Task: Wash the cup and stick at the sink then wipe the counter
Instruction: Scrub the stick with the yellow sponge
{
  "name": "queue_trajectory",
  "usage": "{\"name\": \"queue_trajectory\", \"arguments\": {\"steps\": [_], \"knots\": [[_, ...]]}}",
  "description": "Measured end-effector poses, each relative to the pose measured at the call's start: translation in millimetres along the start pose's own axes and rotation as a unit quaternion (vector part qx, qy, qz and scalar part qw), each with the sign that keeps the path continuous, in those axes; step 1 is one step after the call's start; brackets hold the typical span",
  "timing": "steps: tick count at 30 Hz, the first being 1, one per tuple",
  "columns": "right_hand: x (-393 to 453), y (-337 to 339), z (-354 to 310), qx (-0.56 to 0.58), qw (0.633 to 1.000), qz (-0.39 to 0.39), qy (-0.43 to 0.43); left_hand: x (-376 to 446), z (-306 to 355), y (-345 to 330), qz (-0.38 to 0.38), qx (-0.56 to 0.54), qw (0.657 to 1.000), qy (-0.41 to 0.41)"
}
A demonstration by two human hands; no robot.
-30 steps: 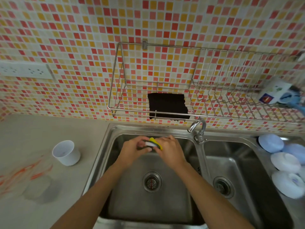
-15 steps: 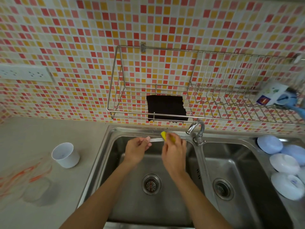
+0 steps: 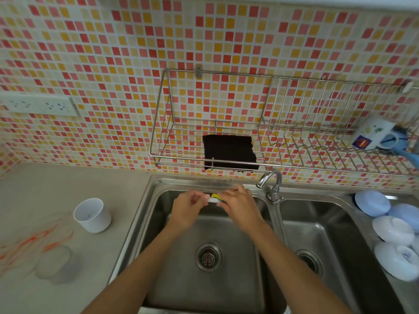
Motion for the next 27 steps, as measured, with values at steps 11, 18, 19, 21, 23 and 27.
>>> {"name": "queue_trajectory", "arguments": {"steps": [11, 18, 19, 21, 23, 27], "knots": [[3, 31, 9, 0.131, 0.964, 0.117, -0.199, 8, 19, 4, 0.056, 0.017, 0.997, -0.050], [-2, 37, -17, 0.106, 0.971, 0.169, -0.134, 5, -3, 3, 0.056, -0.077, 0.993, 0.066], [-3, 37, -8, 0.099, 0.968, 0.171, -0.151, 4, -6, 5, 0.064, -0.088, 0.991, 0.081], [-9, 33, -3, 0.101, 0.966, 0.160, -0.174, 3, -10, 6, 0.067, -0.091, 0.989, 0.098], [-13, 32, -23, 0.100, 0.974, 0.150, -0.134, 3, -9, 4, 0.055, -0.084, 0.990, 0.097], [-9, 35, -31, 0.093, 0.978, 0.152, -0.105, 2, -4, 3, 0.043, -0.069, 0.994, 0.078]]}}
Point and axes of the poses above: each hand's wrist, its own x-axis towards the middle knuckle, its own y-axis out of the back of the hand, z = x × y, the point moved 10 cm from there along x, towards the middle knuckle, and after that the axes turned 15 degrees about z, right-handed, at the moved point
